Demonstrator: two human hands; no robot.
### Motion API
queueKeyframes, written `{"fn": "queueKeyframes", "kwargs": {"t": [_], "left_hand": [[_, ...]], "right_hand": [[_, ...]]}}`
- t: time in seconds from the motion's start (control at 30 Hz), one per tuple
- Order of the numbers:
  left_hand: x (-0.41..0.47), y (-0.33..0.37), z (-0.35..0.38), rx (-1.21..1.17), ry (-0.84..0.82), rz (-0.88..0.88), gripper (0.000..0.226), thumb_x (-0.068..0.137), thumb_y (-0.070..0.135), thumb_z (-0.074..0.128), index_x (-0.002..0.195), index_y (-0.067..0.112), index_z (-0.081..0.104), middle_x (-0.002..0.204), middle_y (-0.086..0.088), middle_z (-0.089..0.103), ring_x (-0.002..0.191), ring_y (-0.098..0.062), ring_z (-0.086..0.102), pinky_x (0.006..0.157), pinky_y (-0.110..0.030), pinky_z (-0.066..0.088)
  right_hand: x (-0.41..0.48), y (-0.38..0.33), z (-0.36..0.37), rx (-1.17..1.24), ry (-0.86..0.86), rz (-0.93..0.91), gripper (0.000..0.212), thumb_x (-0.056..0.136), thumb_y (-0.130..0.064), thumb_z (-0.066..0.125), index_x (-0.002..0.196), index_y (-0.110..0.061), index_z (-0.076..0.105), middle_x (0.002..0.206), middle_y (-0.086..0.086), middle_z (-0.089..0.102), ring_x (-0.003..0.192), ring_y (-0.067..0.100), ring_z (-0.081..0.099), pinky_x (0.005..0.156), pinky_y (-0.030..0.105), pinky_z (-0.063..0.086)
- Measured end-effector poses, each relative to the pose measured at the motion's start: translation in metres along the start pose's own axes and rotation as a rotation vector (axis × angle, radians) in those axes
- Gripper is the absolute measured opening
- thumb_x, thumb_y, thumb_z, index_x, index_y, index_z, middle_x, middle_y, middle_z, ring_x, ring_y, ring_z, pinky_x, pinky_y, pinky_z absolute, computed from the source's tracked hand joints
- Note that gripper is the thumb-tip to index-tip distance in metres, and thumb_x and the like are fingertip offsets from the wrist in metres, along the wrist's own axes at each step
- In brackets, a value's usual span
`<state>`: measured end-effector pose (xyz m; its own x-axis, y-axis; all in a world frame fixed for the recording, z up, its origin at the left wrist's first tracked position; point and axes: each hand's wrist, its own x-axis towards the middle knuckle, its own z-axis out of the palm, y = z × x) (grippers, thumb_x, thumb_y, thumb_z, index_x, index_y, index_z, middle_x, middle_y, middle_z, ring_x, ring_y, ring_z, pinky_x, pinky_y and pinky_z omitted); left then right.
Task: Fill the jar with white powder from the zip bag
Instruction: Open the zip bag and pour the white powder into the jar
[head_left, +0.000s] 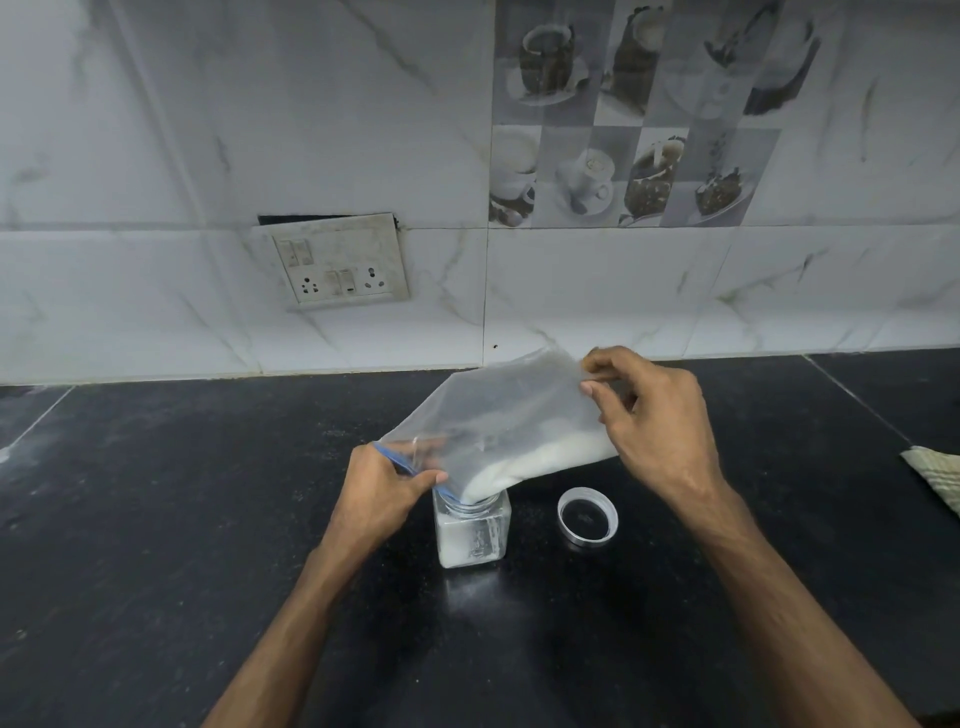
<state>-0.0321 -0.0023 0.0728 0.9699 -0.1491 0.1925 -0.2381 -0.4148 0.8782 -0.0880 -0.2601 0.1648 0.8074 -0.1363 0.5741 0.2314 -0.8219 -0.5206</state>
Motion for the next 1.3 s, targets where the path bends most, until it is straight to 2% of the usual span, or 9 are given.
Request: {"fn": "queueKeyframes", "kwargs": {"t": [0.27,0.53,0.63,0.77,0.87,0.97,1.07,1.17,1.3], "left_hand": [[0.000,0.000,0.000,0.009,0.002,0.035,0.036,0.073,0.008,0.083,0.105,0.022,0.076,0.097,0.022,0.070,0.084,0.015,0.065,0.071,-0.007,0.052],[0.001,-0.007,0.000,0.027,0.014,0.020,0.034,0.073,0.010,0.083,0.104,0.021,0.077,0.095,0.018,0.074,0.087,-0.007,0.072,0.072,-0.018,0.058],[0.001,-0.007,0.000,0.018,0.015,0.027,0.032,0.072,0.009,0.083,0.103,0.018,0.077,0.099,0.013,0.074,0.085,0.008,0.068,0.071,-0.011,0.055],[0.002,-0.005,0.001,0.012,0.007,0.018,0.030,0.073,0.009,0.083,0.100,0.019,0.078,0.095,0.020,0.071,0.083,0.016,0.065,0.072,-0.010,0.053],[0.002,-0.003,0.001,-0.001,0.004,0.023,0.031,0.073,0.007,0.082,0.102,0.019,0.077,0.093,0.025,0.068,0.084,0.017,0.064,0.073,-0.008,0.053],[0.002,-0.004,0.001,0.013,0.002,0.026,0.033,0.073,0.007,0.083,0.102,0.019,0.077,0.090,0.031,0.067,0.083,0.018,0.063,0.072,-0.007,0.052],[0.001,-0.006,0.001,0.000,0.002,0.008,0.034,0.073,0.006,0.083,0.103,0.021,0.077,0.079,0.042,0.064,0.084,0.018,0.064,0.072,-0.005,0.051],[0.001,-0.006,0.001,0.000,0.006,0.013,0.035,0.073,0.005,0.082,0.103,0.023,0.076,0.079,0.043,0.064,0.084,0.018,0.063,0.072,-0.005,0.051],[0.001,-0.006,0.000,-0.004,0.017,0.014,0.035,0.073,0.007,0.083,0.103,0.022,0.076,0.094,0.028,0.067,0.084,0.019,0.063,0.075,-0.008,0.053]], "right_hand": [[-0.001,0.001,0.000,-0.058,-0.098,0.001,0.004,0.097,-0.030,0.047,0.098,-0.026,0.046,0.072,0.002,0.067,0.062,0.021,0.067,0.063,0.039,0.055],[0.002,0.003,-0.006,0.196,-0.192,0.181,0.043,0.079,-0.004,0.077,0.113,-0.022,0.057,0.080,-0.006,0.069,0.067,0.002,0.067,0.065,0.008,0.051],[0.001,0.006,-0.004,0.150,-0.145,0.166,0.034,0.082,-0.005,0.076,0.106,-0.025,0.062,0.077,-0.011,0.069,0.065,0.003,0.068,0.067,0.012,0.053],[0.001,0.010,-0.004,-0.013,-0.148,0.113,0.006,0.092,-0.023,0.065,0.091,-0.028,0.062,0.078,-0.011,0.069,0.058,0.005,0.068,0.068,0.037,0.057],[-0.001,0.010,-0.003,-0.038,-0.207,0.088,0.001,0.098,-0.028,0.055,0.097,-0.027,0.054,0.077,-0.008,0.068,0.062,0.009,0.069,0.068,0.037,0.057],[-0.001,0.008,-0.004,0.017,-0.229,0.108,0.006,0.100,-0.028,0.052,0.104,-0.024,0.054,0.077,-0.010,0.067,0.065,0.002,0.068,0.063,0.026,0.054],[-0.001,0.007,-0.005,0.075,-0.262,0.150,0.029,0.091,-0.021,0.068,0.114,-0.027,0.052,0.079,-0.005,0.068,0.071,0.006,0.069,0.067,0.021,0.056],[-0.001,0.006,-0.004,0.083,-0.253,0.165,0.049,0.084,-0.004,0.073,0.119,-0.029,0.049,0.081,-0.002,0.067,0.072,0.010,0.069,0.074,0.028,0.060],[-0.002,0.006,-0.003,0.015,-0.187,0.147,0.044,0.085,-0.008,0.072,0.115,-0.031,0.050,0.080,-0.009,0.070,0.072,0.010,0.069,0.075,0.039,0.059]]}}
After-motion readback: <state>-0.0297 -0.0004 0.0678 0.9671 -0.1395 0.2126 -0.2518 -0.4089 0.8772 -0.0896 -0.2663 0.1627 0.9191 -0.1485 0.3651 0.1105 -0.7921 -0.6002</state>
